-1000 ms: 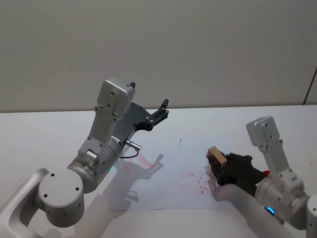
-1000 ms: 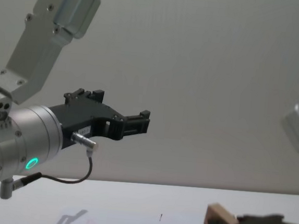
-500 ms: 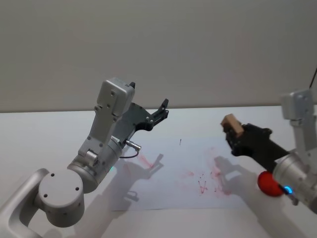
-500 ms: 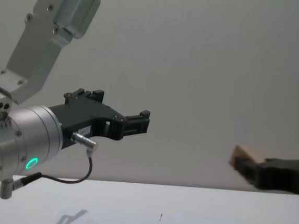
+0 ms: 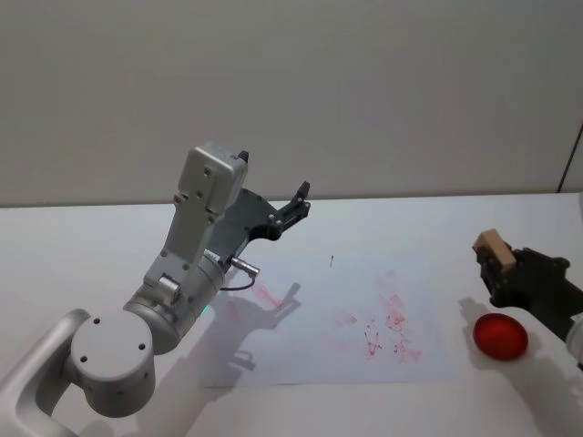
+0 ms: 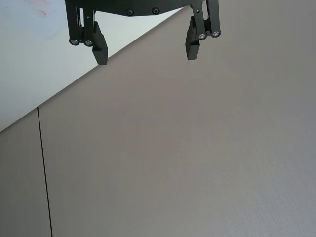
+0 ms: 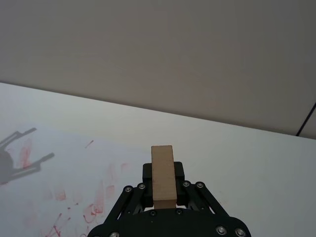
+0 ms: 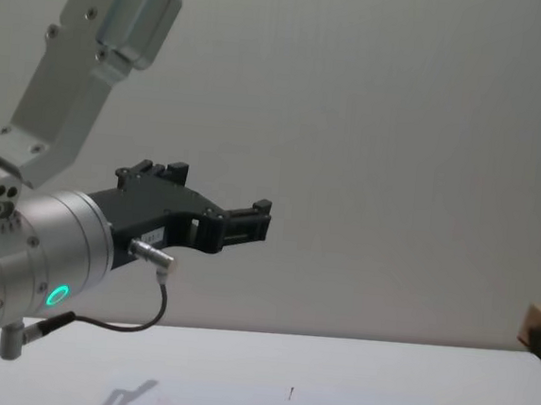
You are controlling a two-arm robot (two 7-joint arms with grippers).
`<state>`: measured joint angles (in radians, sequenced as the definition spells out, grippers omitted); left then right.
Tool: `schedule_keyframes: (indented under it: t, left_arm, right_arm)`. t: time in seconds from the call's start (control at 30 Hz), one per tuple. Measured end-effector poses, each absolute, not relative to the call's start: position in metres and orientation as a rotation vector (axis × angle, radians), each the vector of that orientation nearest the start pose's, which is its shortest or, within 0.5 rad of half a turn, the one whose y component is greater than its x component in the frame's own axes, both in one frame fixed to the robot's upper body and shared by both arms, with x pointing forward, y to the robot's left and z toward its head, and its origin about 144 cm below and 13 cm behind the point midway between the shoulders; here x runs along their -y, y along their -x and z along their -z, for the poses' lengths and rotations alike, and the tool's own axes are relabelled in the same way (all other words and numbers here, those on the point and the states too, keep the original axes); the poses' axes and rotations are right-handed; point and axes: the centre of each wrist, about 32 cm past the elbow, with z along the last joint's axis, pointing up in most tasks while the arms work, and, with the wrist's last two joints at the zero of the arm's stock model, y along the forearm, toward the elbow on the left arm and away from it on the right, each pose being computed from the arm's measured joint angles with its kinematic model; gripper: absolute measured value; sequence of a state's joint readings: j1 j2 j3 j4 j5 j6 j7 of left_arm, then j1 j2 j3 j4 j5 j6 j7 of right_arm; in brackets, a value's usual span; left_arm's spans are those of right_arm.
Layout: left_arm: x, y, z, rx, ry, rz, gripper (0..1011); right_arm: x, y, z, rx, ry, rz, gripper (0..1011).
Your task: Use the one hand to pick up the stamp and affix it onto the A4 paper.
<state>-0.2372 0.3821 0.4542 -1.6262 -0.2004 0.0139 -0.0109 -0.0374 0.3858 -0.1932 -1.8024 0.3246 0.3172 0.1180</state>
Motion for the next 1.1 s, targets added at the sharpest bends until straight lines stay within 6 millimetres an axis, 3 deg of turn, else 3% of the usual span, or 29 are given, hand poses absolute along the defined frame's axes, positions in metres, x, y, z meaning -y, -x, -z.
schedule_keyframes:
  t: [0.4,1.1]
  left_arm:
    - [-0.198,-0.492,-1.204,0.268,-0.061,-1.124,1001]
    - [-0.198,-0.492,-1.204,0.268,-0.061,-1.124,1001]
  right_arm:
    - [0.270,-0.434,-1.187,-0.112,0.283,1.202,218]
    - [0.276,-0.431,-1.170,-0.153,0.413,1.171,218]
